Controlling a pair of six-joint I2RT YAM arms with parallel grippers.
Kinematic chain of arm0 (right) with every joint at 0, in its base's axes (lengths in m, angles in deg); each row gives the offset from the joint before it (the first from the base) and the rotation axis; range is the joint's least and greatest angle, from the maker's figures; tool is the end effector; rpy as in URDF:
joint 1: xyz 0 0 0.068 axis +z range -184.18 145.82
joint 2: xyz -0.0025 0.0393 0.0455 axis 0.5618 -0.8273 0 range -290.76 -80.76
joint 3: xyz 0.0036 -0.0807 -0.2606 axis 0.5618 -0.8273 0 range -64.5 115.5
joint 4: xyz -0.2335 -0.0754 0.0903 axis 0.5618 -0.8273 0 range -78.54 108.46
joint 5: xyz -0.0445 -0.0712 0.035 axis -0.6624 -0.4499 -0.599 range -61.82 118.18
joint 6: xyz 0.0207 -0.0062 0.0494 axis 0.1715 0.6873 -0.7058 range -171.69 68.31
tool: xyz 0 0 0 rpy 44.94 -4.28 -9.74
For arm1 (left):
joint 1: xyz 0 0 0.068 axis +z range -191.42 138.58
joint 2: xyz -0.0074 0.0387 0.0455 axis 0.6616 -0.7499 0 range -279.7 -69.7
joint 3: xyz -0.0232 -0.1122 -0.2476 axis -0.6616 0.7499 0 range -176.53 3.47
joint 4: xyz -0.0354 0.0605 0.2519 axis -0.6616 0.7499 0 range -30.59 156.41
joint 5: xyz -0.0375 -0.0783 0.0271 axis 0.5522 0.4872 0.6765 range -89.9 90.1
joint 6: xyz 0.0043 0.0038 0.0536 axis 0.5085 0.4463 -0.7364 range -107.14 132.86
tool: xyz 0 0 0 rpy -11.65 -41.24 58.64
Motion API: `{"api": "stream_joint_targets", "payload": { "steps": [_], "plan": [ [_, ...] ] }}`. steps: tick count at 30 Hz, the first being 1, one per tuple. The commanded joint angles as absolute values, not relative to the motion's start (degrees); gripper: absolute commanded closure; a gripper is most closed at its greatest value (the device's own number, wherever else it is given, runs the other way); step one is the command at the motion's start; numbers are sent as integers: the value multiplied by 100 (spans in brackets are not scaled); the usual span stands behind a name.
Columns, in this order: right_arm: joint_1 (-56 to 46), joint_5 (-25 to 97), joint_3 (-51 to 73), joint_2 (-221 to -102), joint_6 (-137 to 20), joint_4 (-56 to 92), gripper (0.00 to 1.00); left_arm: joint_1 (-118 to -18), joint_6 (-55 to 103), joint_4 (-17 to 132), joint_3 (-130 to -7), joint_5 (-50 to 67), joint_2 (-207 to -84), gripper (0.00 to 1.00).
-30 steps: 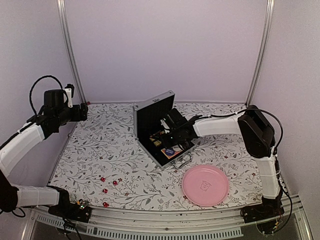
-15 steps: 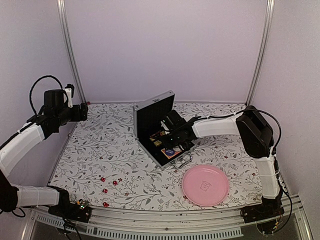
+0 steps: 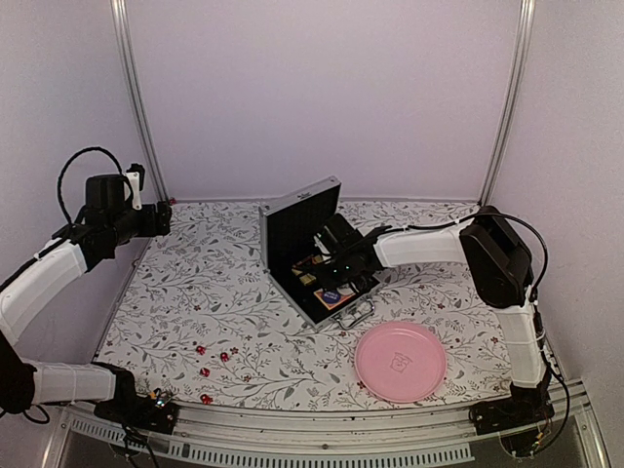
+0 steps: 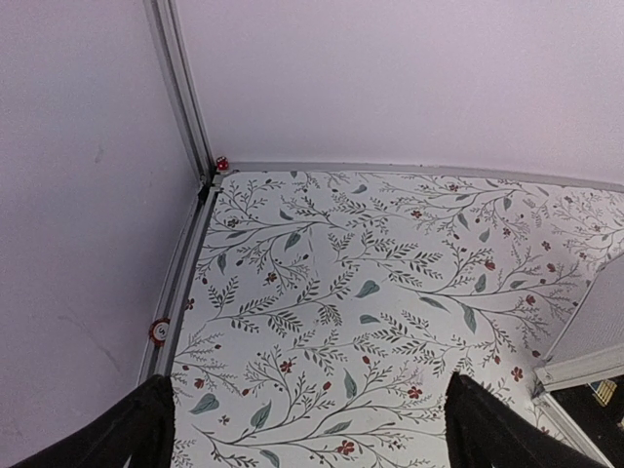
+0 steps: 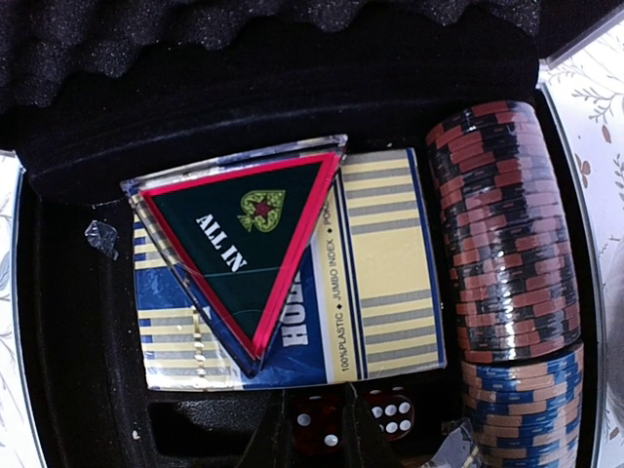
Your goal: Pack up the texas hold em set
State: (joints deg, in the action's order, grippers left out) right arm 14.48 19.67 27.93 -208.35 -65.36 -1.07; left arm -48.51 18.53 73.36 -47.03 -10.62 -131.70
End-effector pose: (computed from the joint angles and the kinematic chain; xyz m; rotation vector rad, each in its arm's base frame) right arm 0.3203 0.3562 0.1416 -0.7030 2.4292 0.2556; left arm 0.2456 -0.0239 0.3098 -0.0938 2.0050 0.0462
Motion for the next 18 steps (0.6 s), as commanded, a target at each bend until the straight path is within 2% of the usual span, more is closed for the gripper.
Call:
{"api": "stream_joint_targets", "payload": {
  "steps": [1,9,18],
  "plan": [
    [1369,2246,2991,-20916,-6403,-184,97,-4826,1872,7212,-4663,-1008,-13176,4],
    [1364,3269,3205,-20641,-6303,-99,97,-4828,1870,7211,-4663,-996,-13159,4],
    [1364,2900,3267,-20360,-6260,-191,97,-4825,1866,7213,-4663,-992,-13157,4]
  ]
}}
